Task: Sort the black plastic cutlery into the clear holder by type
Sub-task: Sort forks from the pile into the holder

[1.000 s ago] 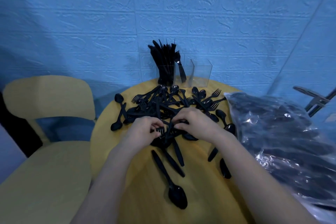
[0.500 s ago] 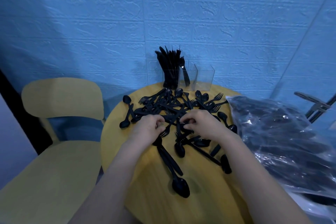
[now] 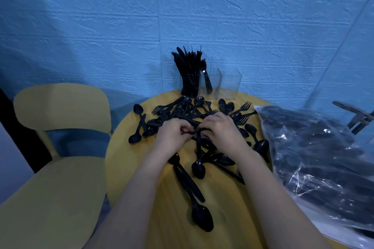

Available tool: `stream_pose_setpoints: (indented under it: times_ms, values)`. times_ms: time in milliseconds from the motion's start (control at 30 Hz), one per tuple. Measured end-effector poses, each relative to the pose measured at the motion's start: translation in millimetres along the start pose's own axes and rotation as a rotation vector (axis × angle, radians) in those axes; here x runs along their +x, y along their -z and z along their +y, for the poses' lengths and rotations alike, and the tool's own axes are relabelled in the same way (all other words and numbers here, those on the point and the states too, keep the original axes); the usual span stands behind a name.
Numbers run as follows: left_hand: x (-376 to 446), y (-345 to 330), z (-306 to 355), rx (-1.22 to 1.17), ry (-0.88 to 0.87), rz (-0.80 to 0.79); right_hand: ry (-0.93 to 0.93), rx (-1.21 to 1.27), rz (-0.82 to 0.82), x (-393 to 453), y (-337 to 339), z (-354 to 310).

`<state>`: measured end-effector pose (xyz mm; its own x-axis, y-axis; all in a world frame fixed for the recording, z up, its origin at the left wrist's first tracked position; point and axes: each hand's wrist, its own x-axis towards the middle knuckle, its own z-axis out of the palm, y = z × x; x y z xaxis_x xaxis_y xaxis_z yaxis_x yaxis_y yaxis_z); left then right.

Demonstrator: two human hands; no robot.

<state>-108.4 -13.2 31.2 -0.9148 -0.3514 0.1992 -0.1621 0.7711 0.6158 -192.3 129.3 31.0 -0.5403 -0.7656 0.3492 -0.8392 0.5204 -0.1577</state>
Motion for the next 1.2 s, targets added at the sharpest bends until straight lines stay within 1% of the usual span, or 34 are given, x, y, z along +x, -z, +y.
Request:
stream_pose_setpoints:
  times_ms: [67,100,167,200,233,300,367,400,467,533,600,667,767,867,933,1033,1067,1133,1200]
  values:
    - [-0.3,0.6,-1.9,-0.219,-0.002,0.087,-0.007,-0.008,0.103,-1.0,4.7,-0.2]
    - [-0.9,1.5,-3.2,-0.367,0.024,0.131,-0.032,0.028,0.164,-2.0,7.6,-1.0]
    - [-1.5,3.9,-6.0,-0.707,0.102,0.187,-0.149,0.229,0.249,-3.7,15.4,-3.7]
    - [-1.5,4.4,-6.1,-0.832,0.127,0.180,-0.229,0.363,0.251,-4.6,19.1,-5.5]
    - [-1.8,4.5,-4.6,-0.892,0.138,0.145,-0.302,0.483,0.234,-5.0,21.3,-7.5]
    - [-3.0,1.8,2.4,-0.935,0.126,0.026,-0.360,0.588,0.200,-4.8,21.6,-11.3]
    - [-4.6,-1.7,9.2,-1.009,0.095,-0.044,-0.341,0.602,0.144,-4.5,20.1,-16.6]
    - [-4.6,-2.3,10.0,-1.051,0.085,-0.042,-0.328,0.593,0.113,-4.9,19.1,-18.8]
    - [-3.3,0.2,6.7,-1.153,0.097,0.015,-0.318,0.555,0.095,-5.5,18.0,-18.3]
    - [-0.9,6.3,0.5,-1.319,0.154,0.110,-0.340,0.474,0.106,-5.4,19.2,-12.3]
    - [0.9,11.0,-4.4,-1.453,0.220,0.204,-0.381,0.328,0.031,-3.2,18.4,-6.6]
    - [0.6,12.4,-3.9,-1.473,0.275,0.252,-0.411,0.219,-0.094,2.1,16.7,-4.0]
    - [-1.4,11.4,0.1,-1.423,0.319,0.255,-0.408,0.148,-0.261,11.6,14.2,-6.3]
    - [-2.2,10.9,-0.5,-1.398,0.291,0.237,-0.375,0.120,-0.349,20.3,13.6,-7.2]
    - [-2.1,10.4,-2.5,-1.374,0.269,0.228,-0.392,0.182,-0.333,25.8,20.3,-4.7]
    - [-1.8,10.3,-4.1,-1.340,0.253,0.221,-0.429,0.313,-0.218,33.1,40.3,0.4]
    - [-1.8,10.1,-3.8,-1.336,0.252,0.212,-0.427,0.387,-0.173,35.1,46.7,1.1]
    - [-1.7,9.3,-2.2,-1.328,0.252,0.180,-0.403,0.613,-0.097,38.0,58.8,-1.5]
    - [-1.4,7.5,-0.5,-1.295,0.248,0.141,-0.338,0.839,-0.096,39.8,67.5,-7.7]
